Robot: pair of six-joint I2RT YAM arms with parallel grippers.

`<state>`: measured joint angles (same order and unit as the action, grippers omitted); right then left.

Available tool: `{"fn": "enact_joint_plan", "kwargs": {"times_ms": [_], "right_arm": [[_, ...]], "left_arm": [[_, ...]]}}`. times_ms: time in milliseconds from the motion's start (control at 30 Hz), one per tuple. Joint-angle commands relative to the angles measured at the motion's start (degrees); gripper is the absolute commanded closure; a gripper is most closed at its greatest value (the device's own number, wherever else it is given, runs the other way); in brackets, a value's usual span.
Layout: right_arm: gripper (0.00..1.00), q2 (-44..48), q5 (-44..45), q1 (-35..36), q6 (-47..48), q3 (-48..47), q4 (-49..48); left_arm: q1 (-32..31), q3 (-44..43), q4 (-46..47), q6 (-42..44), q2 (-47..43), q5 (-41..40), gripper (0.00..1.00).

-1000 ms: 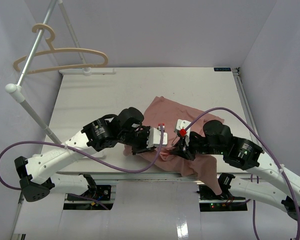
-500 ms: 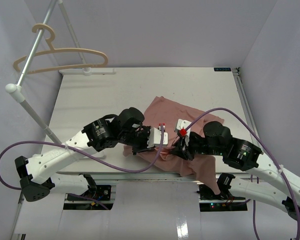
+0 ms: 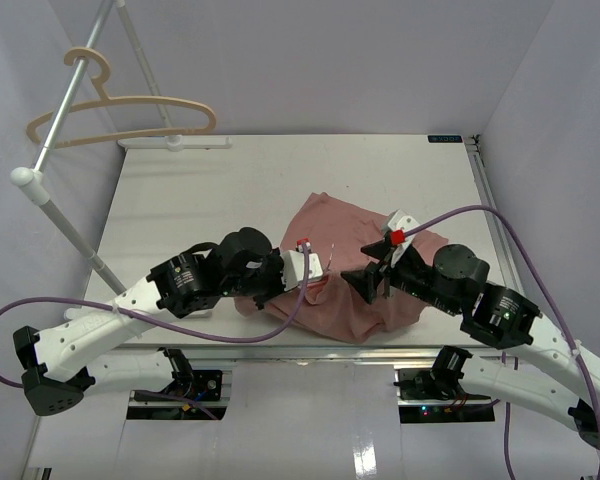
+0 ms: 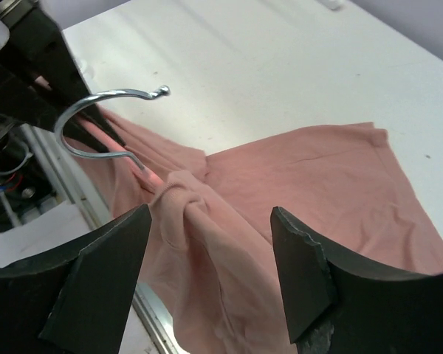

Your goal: Place the t-shirt on the hanger

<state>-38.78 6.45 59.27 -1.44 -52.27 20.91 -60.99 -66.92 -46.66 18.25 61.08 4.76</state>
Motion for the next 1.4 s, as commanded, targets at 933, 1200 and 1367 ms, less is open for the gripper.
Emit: {"fn": "enact_joint_plan", "kwargs": {"times_ms": [933, 1200, 1367], "right_arm": [[0.49, -2.39, 31.67, 0.02, -12.96, 9.29, -11.95], [0.69, -3.74, 30.5, -0.13, -12.36, 9.91, -14.46], [0.92, -3.2, 32.58, -0.62, -11.7, 9.32, -13.27]], "left_arm": [[-0.18, -5.51, 1.03, -12.68, -3.02, -11.71, 1.0], [-0.18, -5.24, 2.52, -12.71, -3.58, -10.84, 1.0], [-0.18, -5.0, 2.13, -11.58, -4.09, -11.08, 1.0]]}}
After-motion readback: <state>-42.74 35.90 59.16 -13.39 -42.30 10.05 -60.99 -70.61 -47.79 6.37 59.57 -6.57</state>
